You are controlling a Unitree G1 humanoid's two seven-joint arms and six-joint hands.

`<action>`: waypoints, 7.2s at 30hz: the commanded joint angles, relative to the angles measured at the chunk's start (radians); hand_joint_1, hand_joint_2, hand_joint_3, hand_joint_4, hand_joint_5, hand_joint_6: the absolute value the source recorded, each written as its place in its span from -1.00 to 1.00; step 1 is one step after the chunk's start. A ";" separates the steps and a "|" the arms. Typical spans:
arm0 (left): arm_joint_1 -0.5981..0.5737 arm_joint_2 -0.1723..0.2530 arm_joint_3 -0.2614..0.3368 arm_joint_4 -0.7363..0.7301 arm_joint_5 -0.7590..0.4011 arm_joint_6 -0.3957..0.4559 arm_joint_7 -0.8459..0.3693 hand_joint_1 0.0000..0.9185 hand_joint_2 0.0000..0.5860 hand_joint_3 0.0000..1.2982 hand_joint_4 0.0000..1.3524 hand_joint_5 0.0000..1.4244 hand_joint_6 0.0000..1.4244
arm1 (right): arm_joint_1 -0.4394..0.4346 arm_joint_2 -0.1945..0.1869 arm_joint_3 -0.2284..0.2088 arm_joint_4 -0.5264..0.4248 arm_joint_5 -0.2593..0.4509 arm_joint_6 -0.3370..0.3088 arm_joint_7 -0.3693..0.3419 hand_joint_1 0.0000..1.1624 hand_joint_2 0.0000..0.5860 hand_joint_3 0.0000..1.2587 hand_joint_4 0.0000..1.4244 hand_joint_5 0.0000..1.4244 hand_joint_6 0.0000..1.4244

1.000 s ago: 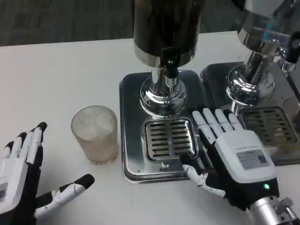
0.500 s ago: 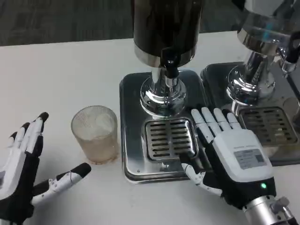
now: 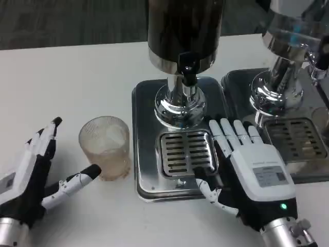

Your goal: Grasp the cup under the faucet to collect the drink, then remove the cup.

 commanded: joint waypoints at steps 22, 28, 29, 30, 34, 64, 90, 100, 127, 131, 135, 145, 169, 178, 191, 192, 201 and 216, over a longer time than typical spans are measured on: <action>-0.268 -0.039 -0.187 0.350 0.094 -0.142 0.195 -0.82 -1.00 -1.00 -1.00 -0.88 -0.98 | 0.008 0.010 0.006 -0.028 -0.013 0.047 -0.020 -0.31 0.40 -0.96 -1.00 -1.00 -0.97; -0.284 -0.060 -0.178 0.395 0.069 -0.162 0.204 -0.69 -0.95 -1.00 -1.00 -0.71 -0.73 | 0.013 0.012 0.008 -0.033 -0.010 0.053 -0.017 -0.31 0.39 -0.95 -1.00 -1.00 -0.96; -0.285 -0.063 -0.177 0.401 0.063 -0.167 0.204 -0.67 -0.95 -1.00 -1.00 -0.67 -0.68 | 0.015 0.012 0.008 -0.034 -0.009 0.054 -0.016 -0.31 0.37 -0.95 -1.00 -1.00 -0.94; -0.287 -0.065 -0.177 0.405 0.060 -0.172 0.210 -0.65 -0.95 -1.00 -1.00 -0.62 -0.62 | 0.016 0.013 0.008 -0.035 -0.008 0.055 -0.015 -0.32 0.37 -0.95 -1.00 -1.00 -0.94; -0.293 -0.067 -0.184 0.419 0.059 -0.187 0.217 -0.53 -0.88 -0.91 -0.77 -0.34 -0.17 | 0.020 0.014 0.006 -0.039 -0.006 0.059 -0.014 -0.32 0.34 -0.95 -1.00 -1.00 -0.92; -0.289 -0.068 -0.220 0.240 0.128 -0.221 0.444 0.04 -0.74 -0.15 0.06 0.35 0.63 | 0.032 0.024 -0.005 -0.056 -0.011 0.104 -0.010 -0.33 0.34 -0.94 -1.00 -1.00 -0.87; -0.565 -0.253 -0.395 0.491 0.239 -0.134 0.361 -0.09 -0.81 -0.18 0.03 0.32 0.60 | 0.121 0.062 -0.012 -0.135 -0.025 0.163 -0.078 -0.33 0.34 -0.95 -1.00 -1.00 -0.82; -0.559 -0.249 -0.417 0.536 0.232 -0.111 0.396 -0.02 -0.81 -0.16 0.03 0.35 0.60 | 0.129 0.069 -0.015 -0.137 -0.024 0.163 -0.080 -0.33 0.34 -0.96 -1.00 -1.00 -0.81; -0.538 -0.230 -0.410 0.517 0.200 -0.141 0.363 -0.99 -1.00 -0.84 -0.85 -0.15 0.04 | 0.105 0.057 -0.048 -0.112 0.013 0.135 -0.080 -0.35 0.34 -0.96 -1.00 -1.00 -0.80; -0.517 -0.216 -0.384 0.511 0.166 -0.183 0.357 -1.00 -1.00 -0.83 -0.79 -0.14 0.02 | 0.100 0.050 -0.060 -0.110 0.027 0.123 -0.073 -0.36 0.34 -0.96 -1.00 -1.00 -0.80; -0.478 -0.183 -0.358 0.473 0.140 -0.231 0.368 -1.00 -1.00 -0.84 -0.78 -0.15 -0.04 | 0.097 0.039 -0.069 -0.109 0.042 0.114 -0.072 -0.39 0.29 -0.98 -1.00 -1.00 -0.79; -0.362 -0.102 -0.246 0.284 0.038 -0.320 0.320 -1.00 -1.00 -0.86 -0.75 -0.23 -0.19 | 0.071 0.021 -0.088 -0.082 0.102 0.078 -0.058 -0.45 0.27 -0.98 -1.00 -1.00 -0.79; -0.238 -0.065 -0.083 -0.157 -0.452 -0.468 -0.423 -1.00 -1.00 -1.00 -1.00 -0.86 -0.92 | 0.054 0.022 -0.103 -0.041 0.153 0.037 -0.085 -0.43 0.23 -0.99 -1.00 -1.00 -0.81; -0.294 -0.127 -0.069 -0.127 -0.467 -0.454 -0.519 -1.00 -1.00 -1.00 -1.00 -0.84 -0.89 | 0.076 0.043 -0.105 -0.057 0.139 0.055 -0.103 -0.41 0.23 -0.99 -1.00 -1.00 -0.81; -0.384 -0.175 -0.062 -0.021 -0.415 -0.462 -0.561 -1.00 -1.00 -1.00 -1.00 -0.83 -0.89 | 0.094 0.067 -0.099 -0.061 0.131 0.072 -0.127 -0.40 0.23 -0.99 -1.00 -1.00 -0.80; -0.386 -0.177 -0.062 -0.017 -0.415 -0.464 -0.566 -1.00 -1.00 -1.00 -1.00 -0.83 -0.89 | 0.095 0.068 -0.099 -0.061 0.131 0.072 -0.129 -0.40 0.23 -0.99 -1.00 -1.00 -0.80; -0.387 -0.199 -0.068 -0.007 -0.415 -0.474 -0.601 -1.00 -1.00 -1.00 -1.00 -0.81 -0.87 | 0.093 0.072 -0.100 -0.055 0.132 0.070 -0.132 -0.40 0.23 -0.99 -1.00 -1.00 -0.80; -0.338 -0.202 -0.076 -0.093 -0.360 -0.515 -0.606 -1.00 -1.00 -0.90 -1.00 -0.70 -0.76 | 0.092 0.069 -0.103 -0.056 0.136 0.073 -0.119 -0.36 0.26 -0.99 -1.00 -1.00 -0.78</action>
